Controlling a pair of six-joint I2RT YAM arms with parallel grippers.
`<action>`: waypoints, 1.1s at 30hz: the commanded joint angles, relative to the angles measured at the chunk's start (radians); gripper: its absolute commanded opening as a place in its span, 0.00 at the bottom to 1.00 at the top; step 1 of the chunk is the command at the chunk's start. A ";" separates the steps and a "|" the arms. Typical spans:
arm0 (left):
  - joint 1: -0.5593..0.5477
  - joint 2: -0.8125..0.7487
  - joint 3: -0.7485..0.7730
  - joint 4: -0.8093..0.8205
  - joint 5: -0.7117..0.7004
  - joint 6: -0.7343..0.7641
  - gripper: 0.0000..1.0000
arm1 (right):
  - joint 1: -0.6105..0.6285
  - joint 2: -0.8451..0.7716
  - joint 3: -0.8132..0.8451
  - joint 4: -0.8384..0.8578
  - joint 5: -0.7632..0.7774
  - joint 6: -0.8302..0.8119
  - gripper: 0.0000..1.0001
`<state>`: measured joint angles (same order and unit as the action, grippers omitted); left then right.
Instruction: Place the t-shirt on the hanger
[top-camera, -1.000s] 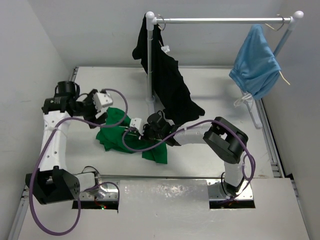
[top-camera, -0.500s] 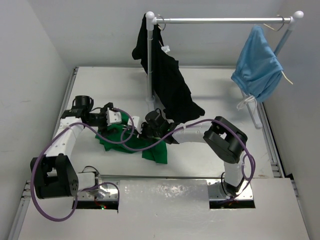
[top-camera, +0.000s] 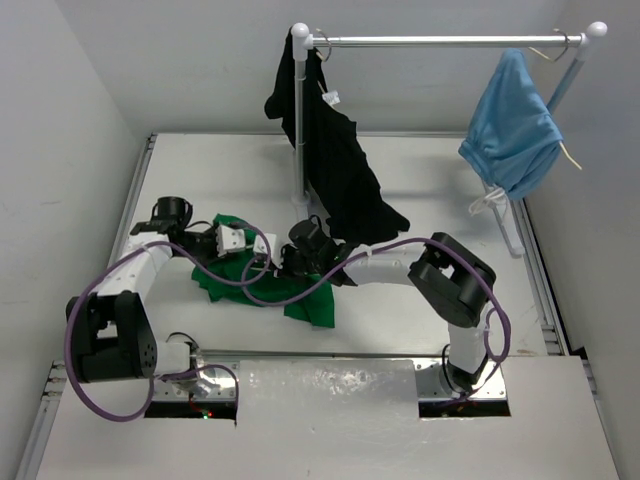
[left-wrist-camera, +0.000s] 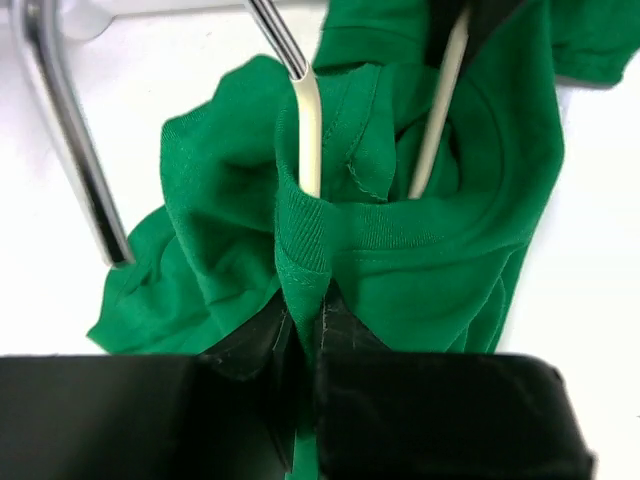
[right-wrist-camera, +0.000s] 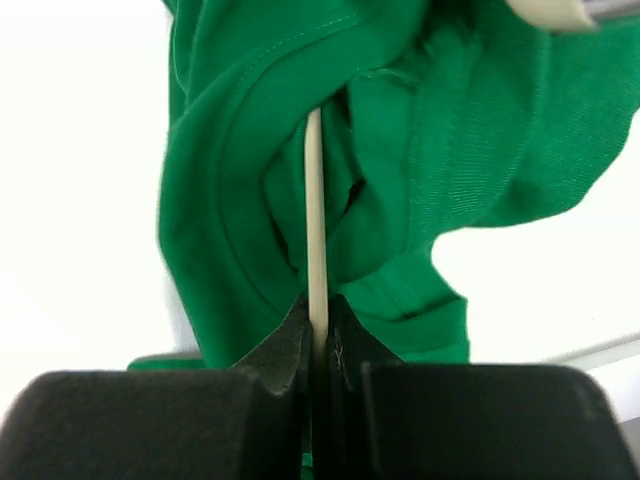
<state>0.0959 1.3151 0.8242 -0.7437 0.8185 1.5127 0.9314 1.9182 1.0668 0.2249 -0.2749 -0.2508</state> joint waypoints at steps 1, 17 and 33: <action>0.020 -0.052 0.053 -0.014 0.015 -0.114 0.00 | -0.006 -0.067 0.099 0.025 0.048 0.030 0.05; 0.146 -0.114 0.151 -0.316 -0.145 -0.324 0.00 | -0.003 -0.312 0.081 -0.078 0.384 0.446 0.82; 0.217 -0.129 0.122 -0.208 -0.022 -0.531 0.00 | 0.073 -0.153 -0.111 0.419 0.365 0.844 0.53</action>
<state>0.3080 1.2106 0.9565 -1.0000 0.7296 1.0344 0.9951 1.6844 0.9340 0.4541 0.0990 0.4473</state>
